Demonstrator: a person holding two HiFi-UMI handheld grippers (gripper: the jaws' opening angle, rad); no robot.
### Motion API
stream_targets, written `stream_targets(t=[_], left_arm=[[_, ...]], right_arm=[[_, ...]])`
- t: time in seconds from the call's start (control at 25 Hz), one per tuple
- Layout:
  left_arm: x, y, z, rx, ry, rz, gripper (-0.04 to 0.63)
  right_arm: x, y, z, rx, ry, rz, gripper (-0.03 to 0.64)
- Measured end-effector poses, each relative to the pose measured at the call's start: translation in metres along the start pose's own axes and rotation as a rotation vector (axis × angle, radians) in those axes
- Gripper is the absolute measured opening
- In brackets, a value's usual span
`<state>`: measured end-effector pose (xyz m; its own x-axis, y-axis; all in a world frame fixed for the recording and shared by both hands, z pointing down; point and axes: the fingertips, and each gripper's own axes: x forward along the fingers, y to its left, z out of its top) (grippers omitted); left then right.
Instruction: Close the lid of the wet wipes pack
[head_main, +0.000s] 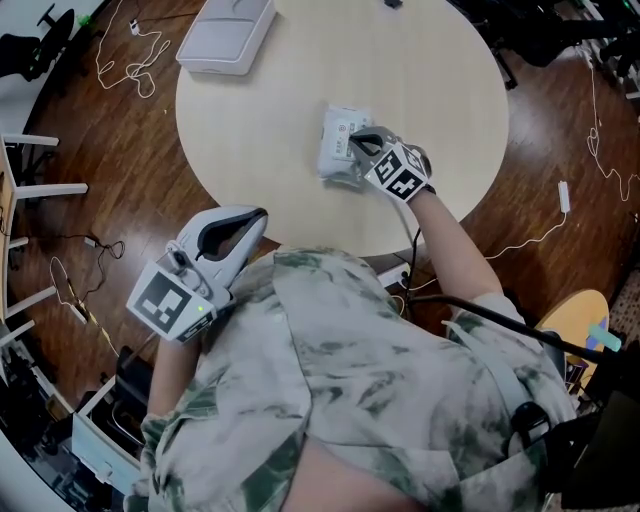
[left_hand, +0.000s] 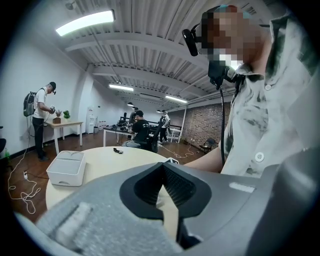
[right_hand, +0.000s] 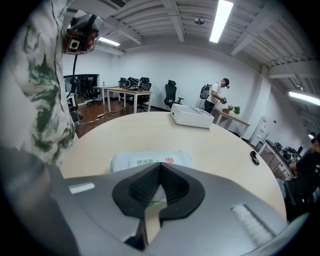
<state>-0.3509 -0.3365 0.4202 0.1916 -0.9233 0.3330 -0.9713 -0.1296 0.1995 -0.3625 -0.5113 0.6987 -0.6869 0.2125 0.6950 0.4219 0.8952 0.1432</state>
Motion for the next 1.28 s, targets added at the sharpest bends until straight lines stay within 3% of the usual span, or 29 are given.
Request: stream_targets(t=[0.68,1.0,1.28], left_arm=[[-0.004,-0.004,-0.003,0.008,-0.003,0.004,0.0],[-0.027,-0.012,0.0,0.025,-0.048,-0.008,0.0],[-0.055,-0.021,-0.011,0.042,-0.082,-0.057,0.0]], right_arm=[[0.005,0.0,-0.007,0.025,0.003,0.012,0.003],[-0.014,-0.001,0.0,0.071,-0.016,-0.078,0.003],[-0.052,0.028,0.021,0.124,-0.045,-0.168,0.003]])
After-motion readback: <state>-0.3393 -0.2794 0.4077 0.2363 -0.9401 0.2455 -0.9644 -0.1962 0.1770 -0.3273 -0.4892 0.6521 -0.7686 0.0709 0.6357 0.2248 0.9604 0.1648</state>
